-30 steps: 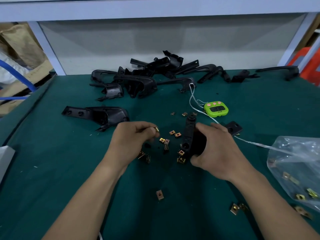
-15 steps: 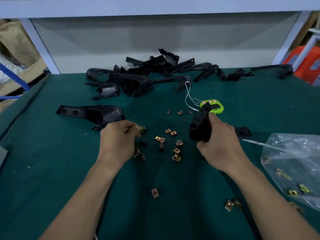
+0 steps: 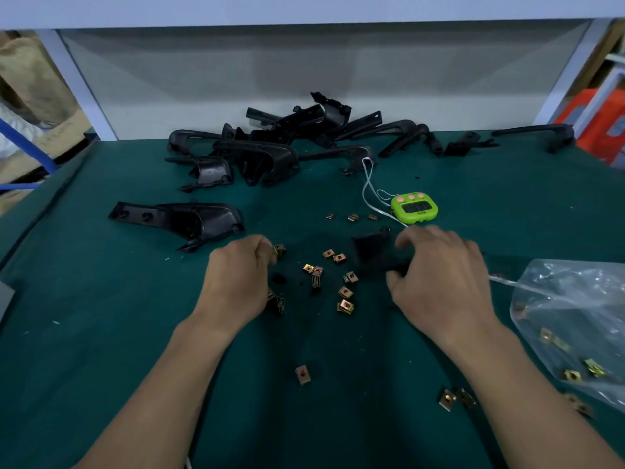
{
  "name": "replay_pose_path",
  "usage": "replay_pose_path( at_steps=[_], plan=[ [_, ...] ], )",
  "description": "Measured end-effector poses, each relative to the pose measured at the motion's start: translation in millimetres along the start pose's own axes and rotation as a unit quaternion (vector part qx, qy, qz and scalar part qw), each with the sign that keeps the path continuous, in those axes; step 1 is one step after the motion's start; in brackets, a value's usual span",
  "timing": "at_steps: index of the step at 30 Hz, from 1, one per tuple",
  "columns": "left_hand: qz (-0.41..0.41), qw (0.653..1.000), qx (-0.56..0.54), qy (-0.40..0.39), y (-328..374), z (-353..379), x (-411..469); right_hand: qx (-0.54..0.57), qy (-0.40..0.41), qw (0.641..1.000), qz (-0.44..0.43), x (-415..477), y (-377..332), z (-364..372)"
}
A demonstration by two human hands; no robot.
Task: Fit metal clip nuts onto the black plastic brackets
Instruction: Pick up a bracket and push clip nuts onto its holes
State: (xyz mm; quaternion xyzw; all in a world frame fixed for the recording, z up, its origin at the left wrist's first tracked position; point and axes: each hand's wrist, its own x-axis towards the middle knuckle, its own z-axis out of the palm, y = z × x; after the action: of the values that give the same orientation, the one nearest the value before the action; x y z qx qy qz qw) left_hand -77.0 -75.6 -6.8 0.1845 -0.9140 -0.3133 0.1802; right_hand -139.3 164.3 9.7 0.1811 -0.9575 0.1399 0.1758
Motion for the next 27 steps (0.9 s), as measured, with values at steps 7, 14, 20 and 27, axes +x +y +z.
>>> replay_pose_path(
  at_steps=[7,14,20,27],
  plan=[
    [-0.001,0.999,0.002,-0.042,-3,3,0,0.18,-0.212,0.958,-0.073,-11,-29,1],
    [0.063,0.995,-0.055,-0.046,21,4,-16,0.324,-0.177,0.929,0.024,-7,-21,11],
    [0.085,0.981,-0.155,-0.082,45,15,-35,0.542,-0.21,0.806,0.112,-4,-24,4],
    [0.061,0.972,-0.209,-0.087,45,19,-35,0.547,-0.222,0.798,0.12,-5,-26,2]
  ],
)
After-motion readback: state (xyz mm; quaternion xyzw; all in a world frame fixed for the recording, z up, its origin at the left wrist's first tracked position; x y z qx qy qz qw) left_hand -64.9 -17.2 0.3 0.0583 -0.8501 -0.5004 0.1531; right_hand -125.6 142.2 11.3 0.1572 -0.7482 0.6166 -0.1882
